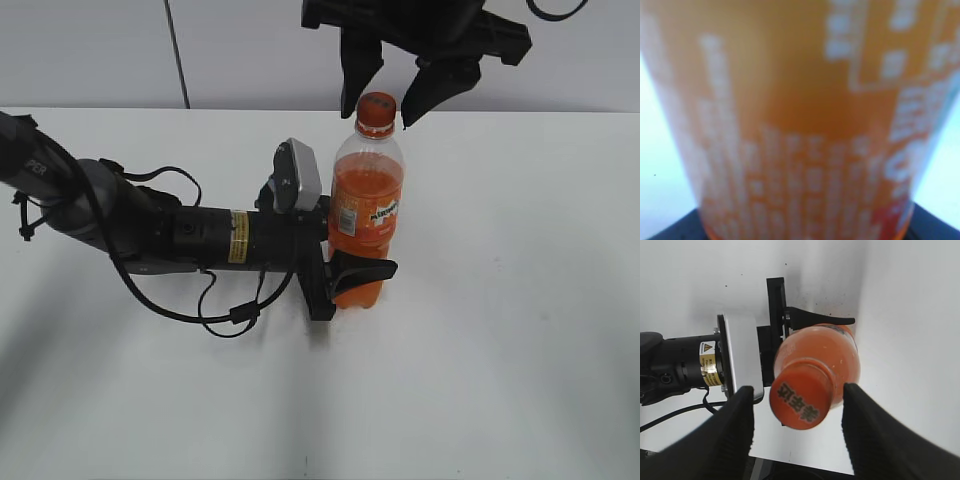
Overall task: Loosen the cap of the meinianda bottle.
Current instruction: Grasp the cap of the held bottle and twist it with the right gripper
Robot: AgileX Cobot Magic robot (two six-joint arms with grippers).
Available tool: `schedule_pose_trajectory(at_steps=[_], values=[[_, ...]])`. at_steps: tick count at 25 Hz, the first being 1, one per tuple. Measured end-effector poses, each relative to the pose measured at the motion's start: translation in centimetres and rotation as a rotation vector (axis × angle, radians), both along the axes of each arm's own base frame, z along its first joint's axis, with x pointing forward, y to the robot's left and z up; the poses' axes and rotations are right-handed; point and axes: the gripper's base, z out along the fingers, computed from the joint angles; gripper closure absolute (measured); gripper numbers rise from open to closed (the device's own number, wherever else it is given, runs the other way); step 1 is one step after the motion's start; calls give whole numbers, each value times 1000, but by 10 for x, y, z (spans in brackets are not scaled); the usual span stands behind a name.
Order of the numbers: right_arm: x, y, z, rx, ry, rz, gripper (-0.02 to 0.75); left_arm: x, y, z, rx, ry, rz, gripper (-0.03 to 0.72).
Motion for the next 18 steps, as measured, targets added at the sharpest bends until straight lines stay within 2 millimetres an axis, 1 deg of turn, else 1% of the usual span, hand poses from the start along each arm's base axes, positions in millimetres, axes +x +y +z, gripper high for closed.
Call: schedule_pose_trajectory(at_steps=[10, 15, 18], values=[[3, 1, -5, -7, 3, 0, 319, 0, 0, 0, 0, 0, 0, 294], [4, 2, -4, 1, -11, -2, 349, 0, 0, 0, 0, 0, 0, 294], [4, 2, -4, 2, -15, -2, 353, 0, 0, 0, 0, 0, 0, 294]])
